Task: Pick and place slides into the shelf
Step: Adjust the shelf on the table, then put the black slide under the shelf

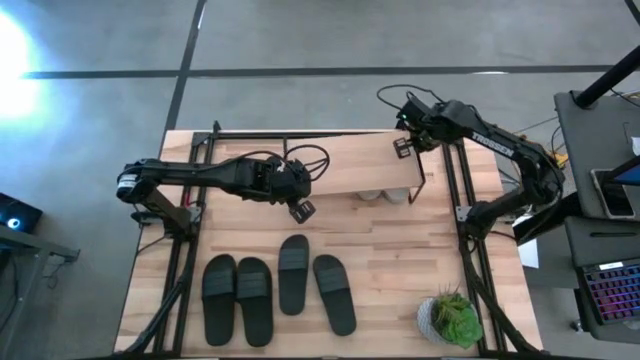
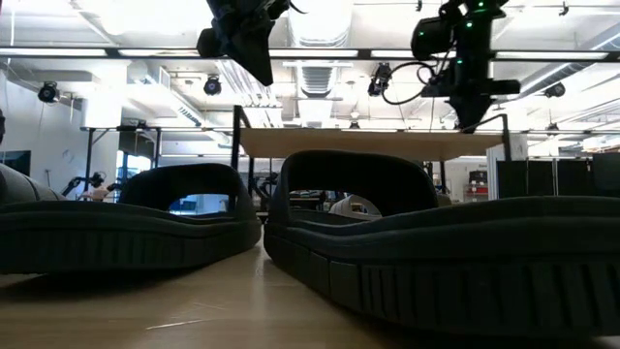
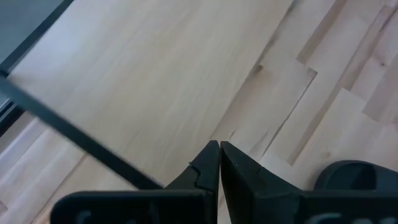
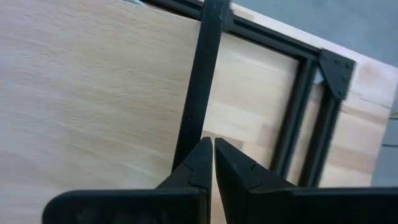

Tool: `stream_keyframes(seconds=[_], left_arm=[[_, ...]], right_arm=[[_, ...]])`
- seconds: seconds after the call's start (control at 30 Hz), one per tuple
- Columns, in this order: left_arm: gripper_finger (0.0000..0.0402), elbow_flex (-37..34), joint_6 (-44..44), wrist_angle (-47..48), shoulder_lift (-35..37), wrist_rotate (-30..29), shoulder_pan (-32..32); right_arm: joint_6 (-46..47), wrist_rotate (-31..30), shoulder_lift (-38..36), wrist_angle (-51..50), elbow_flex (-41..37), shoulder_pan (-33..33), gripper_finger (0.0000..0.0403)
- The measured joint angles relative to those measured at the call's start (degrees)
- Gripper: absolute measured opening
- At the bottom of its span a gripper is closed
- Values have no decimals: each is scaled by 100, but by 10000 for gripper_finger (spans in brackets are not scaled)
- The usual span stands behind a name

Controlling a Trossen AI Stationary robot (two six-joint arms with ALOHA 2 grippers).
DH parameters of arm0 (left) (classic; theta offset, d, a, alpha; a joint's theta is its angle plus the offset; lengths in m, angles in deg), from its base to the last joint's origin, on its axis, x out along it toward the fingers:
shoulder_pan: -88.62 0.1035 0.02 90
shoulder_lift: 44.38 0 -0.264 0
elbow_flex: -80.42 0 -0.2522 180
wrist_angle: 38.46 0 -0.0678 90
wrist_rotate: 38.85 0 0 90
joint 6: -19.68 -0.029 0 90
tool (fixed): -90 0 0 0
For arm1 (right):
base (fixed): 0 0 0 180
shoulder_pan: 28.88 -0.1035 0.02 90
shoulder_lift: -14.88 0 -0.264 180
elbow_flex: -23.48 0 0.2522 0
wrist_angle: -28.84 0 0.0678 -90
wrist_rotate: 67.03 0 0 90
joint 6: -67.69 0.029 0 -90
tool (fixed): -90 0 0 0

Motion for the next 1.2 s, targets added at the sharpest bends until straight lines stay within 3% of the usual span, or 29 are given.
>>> stream_keyframes(seconds=[0.23, 1.0, 1.2], left_arm=[[0, -11, 2, 2, -2, -2, 0], [0, -348, 157, -18, -2, 0, -7], [0, -348, 245, -10, 3, 0, -11]], right_arm=[[-53, 289, 225, 8, 275, -79, 12], [307, 678, -15, -81, 253, -1114, 12], [405, -68, -209, -301, 384, -1143, 12]])
